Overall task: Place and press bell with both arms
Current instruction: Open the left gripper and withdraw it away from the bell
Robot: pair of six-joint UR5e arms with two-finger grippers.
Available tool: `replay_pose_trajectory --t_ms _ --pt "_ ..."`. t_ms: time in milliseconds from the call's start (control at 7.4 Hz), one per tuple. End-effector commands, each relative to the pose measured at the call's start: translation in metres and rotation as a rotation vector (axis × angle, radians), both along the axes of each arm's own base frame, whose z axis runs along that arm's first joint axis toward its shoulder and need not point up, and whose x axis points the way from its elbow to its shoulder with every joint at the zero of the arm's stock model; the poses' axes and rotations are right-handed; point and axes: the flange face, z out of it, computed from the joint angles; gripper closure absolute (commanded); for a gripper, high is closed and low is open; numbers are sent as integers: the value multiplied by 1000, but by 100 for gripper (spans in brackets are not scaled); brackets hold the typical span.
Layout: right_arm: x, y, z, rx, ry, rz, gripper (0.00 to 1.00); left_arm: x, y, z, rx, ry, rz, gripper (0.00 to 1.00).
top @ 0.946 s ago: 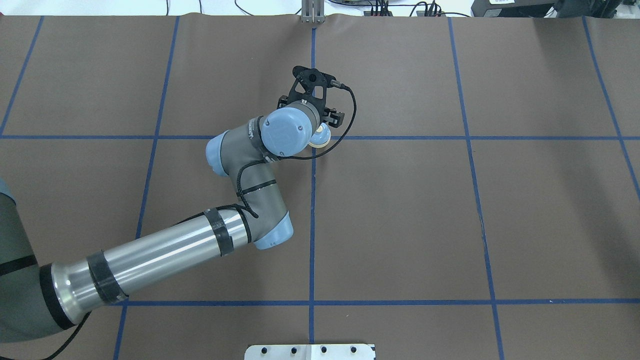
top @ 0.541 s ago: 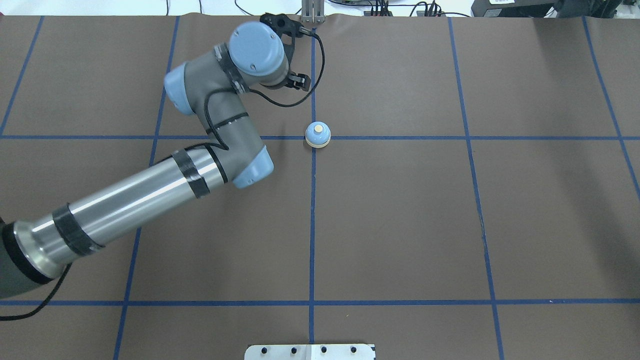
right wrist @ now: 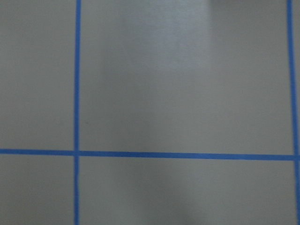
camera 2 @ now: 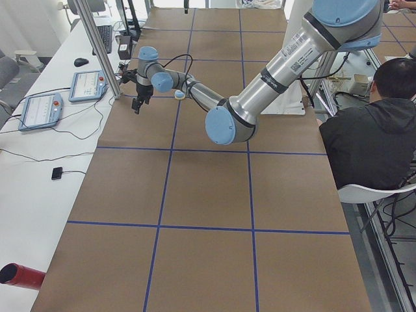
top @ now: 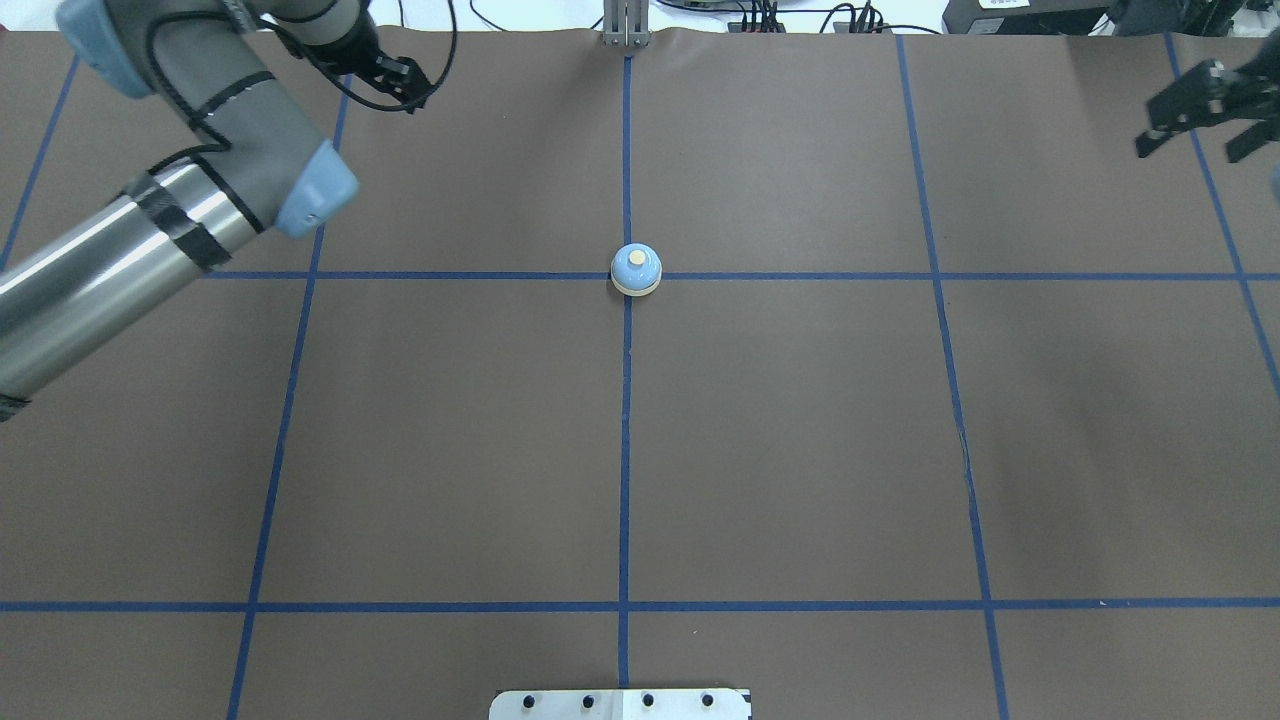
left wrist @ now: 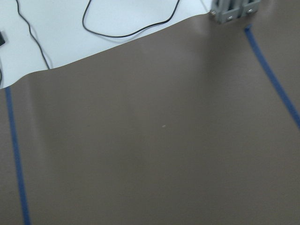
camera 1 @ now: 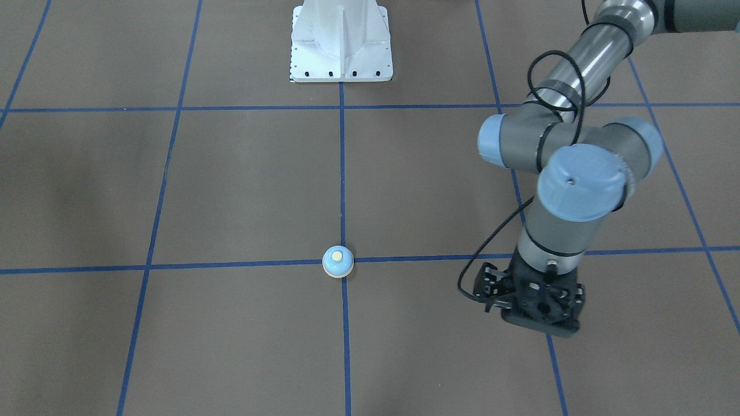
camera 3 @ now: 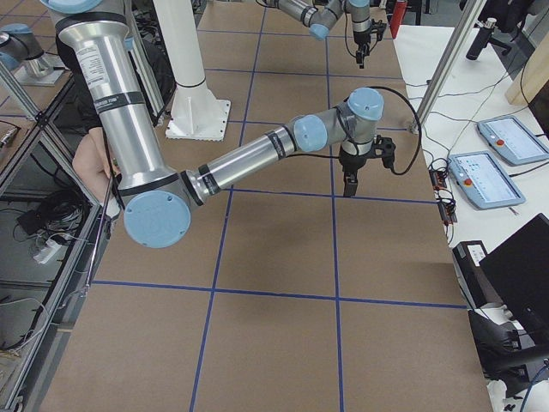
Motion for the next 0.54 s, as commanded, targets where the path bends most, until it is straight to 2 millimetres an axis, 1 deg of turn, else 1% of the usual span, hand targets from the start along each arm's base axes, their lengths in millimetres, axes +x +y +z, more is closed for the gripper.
replay_pose_trajectory --t_ms 0,135,270,405 --pt "-91 -24 -67 -75 -2 57 6 -83 -10 58 11 -24 58 0" --pt "-137 -27 -101 -145 -23 94 30 -105 -6 74 17 -29 73 0" --pt "-190 -23 -141 -169 -17 126 68 -120 -3 87 18 -37 78 0" --pt "-243 -8 -168 -167 10 152 100 -136 -1 105 2 -39 90 0"
